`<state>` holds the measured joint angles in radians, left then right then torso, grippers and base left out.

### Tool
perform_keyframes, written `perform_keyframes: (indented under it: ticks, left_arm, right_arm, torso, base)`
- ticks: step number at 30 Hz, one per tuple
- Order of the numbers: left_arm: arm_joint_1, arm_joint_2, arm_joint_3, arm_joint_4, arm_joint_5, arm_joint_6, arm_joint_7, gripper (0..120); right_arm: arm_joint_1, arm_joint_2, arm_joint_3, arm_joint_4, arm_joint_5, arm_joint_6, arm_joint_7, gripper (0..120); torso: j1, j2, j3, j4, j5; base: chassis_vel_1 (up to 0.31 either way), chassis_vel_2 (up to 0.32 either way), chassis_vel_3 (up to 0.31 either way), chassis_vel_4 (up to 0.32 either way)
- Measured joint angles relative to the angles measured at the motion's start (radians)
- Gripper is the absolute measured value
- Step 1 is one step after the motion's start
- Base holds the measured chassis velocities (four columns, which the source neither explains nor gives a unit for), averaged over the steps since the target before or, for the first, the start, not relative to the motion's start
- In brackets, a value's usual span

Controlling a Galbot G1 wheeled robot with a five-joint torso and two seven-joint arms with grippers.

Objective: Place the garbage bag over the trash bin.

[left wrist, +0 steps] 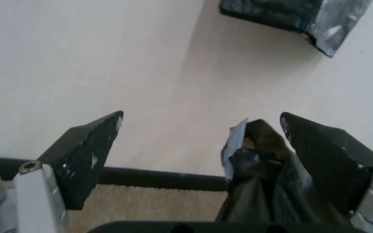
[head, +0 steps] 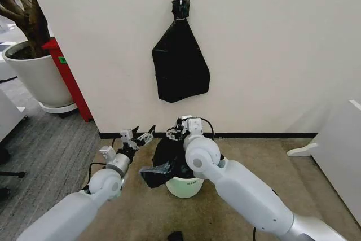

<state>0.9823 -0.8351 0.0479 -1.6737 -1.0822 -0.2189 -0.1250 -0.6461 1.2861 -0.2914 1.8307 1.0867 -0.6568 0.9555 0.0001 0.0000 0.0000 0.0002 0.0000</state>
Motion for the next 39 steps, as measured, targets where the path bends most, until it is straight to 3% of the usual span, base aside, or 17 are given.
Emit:
perform_keyframes:
  ticks: [15, 19, 39]
  left_arm:
    - [0.040, -0.043, -0.015, -0.024, 0.038, 0.002, -0.032, 96]
    - [0.044, -0.051, -0.015, -0.027, 0.044, 0.004, -0.039, 96]
    - [0.024, -0.087, 0.035, -0.004, 0.055, 0.030, -0.059, 94]
  right_arm:
    - [-0.126, 0.042, 0.045, -0.023, -0.064, -0.006, -0.060, 100]
    - [-0.153, 0.053, 0.067, -0.040, -0.081, -0.003, -0.101, 93]
    - [-0.166, 0.068, 0.059, -0.053, -0.105, 0.033, -0.108, 20]
  torso:
    - [0.000, 0.000, 0.000, -0.0003, 0.0000]
    - [0.000, 0.000, 0.000, -0.0002, 0.0000]
    - [0.000, 0.000, 0.000, -0.0003, 0.0000]
  base:
    - [0.000, 0.000, 0.000, 0.000]
    - [0.000, 0.000, 0.000, 0.000]
    - [0.000, 0.000, 0.000, 0.000]
